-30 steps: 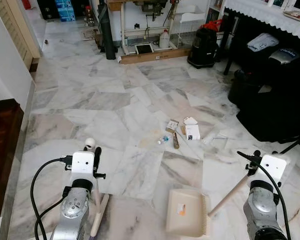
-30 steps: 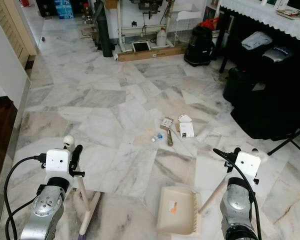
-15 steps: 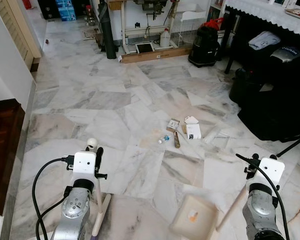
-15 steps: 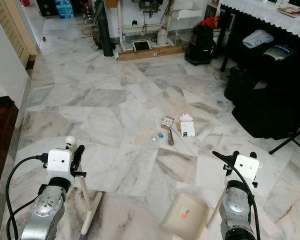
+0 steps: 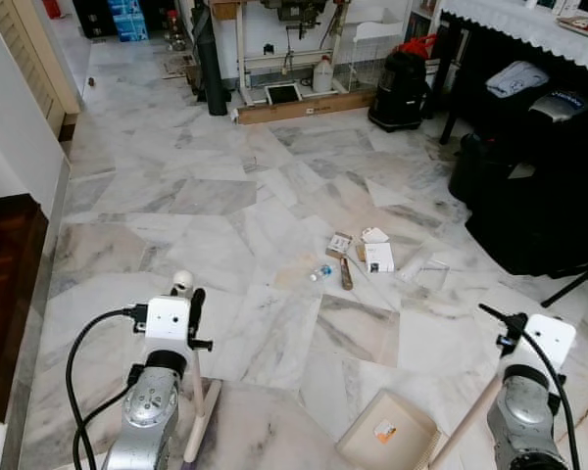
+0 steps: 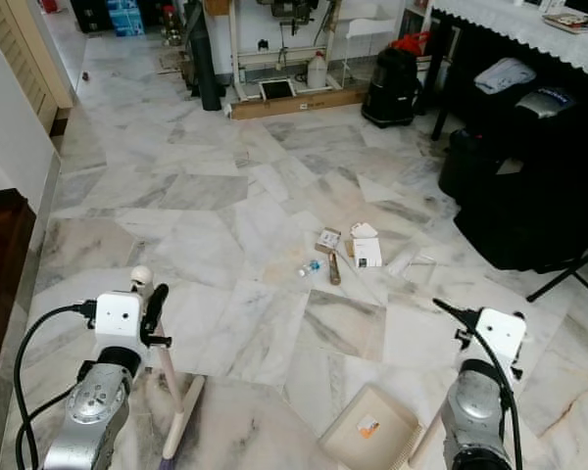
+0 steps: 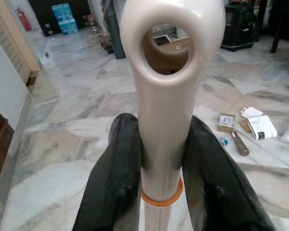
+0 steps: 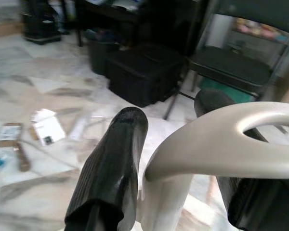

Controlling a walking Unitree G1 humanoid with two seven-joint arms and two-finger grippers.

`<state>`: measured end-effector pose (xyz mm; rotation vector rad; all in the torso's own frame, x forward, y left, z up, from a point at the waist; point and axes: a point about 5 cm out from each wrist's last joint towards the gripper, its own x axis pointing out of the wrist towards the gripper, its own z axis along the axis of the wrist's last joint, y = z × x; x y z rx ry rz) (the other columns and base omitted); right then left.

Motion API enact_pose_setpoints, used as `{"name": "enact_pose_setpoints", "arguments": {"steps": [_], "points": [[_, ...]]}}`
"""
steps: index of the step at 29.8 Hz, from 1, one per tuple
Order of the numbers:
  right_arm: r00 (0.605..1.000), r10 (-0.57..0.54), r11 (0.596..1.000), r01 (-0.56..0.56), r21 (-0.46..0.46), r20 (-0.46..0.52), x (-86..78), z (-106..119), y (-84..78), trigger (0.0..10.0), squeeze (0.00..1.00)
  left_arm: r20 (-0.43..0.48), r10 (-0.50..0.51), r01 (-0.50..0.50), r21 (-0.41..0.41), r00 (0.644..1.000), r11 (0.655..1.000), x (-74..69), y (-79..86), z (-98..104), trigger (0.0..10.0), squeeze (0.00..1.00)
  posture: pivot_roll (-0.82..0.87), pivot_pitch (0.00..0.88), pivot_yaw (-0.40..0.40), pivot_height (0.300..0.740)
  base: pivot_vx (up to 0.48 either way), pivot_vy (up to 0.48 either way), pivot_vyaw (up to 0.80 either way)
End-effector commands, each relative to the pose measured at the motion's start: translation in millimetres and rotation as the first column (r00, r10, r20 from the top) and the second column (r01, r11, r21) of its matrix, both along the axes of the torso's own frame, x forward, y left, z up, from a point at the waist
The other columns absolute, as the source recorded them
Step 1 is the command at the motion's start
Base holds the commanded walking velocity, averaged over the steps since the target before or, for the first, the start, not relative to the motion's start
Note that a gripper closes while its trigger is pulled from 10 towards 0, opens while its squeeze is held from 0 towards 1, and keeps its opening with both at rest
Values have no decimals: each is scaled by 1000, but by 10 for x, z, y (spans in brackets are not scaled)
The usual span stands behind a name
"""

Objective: Sweep floor

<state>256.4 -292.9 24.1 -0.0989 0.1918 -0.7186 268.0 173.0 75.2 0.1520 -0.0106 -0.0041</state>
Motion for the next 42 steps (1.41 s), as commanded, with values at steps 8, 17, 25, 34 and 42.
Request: {"name": "enact_pose_setpoints", "arguments": {"steps": [8,17,25,34,42], "points": [[990,-142,990,142,-29,-24,-59,38,-152,10000,0,23,-20,20,-5,1000,1000,46,-35,65,10000,0,-12,0,2,740,0,0,0],[980,-199,978,197,-65,-25,-54,89,-199,10000,0,21,-25,25,-9,999,1000,53,-50,59,10000,0,-14,0,-1,740,0,0,0],[985,-172,984,170,-50,-21,-38,55,-93,10000,0,12,-29,29,-13,1000,999,56,-51,44,10000,0,-17,0,0,740,0,0,0],[989,-144,989,144,-23,-13,-58,13,-29,10000,710,11,-36,36,-13,999,999,65,-44,49,10000,0,-13,0,0,740,0,0,0],[973,-219,975,221,29,-71,-167,-105,-59,10000,1000,12,-47,47,-16,999,999,67,-57,52,10000,0,-12,0,4,740,0,0,0]]}}
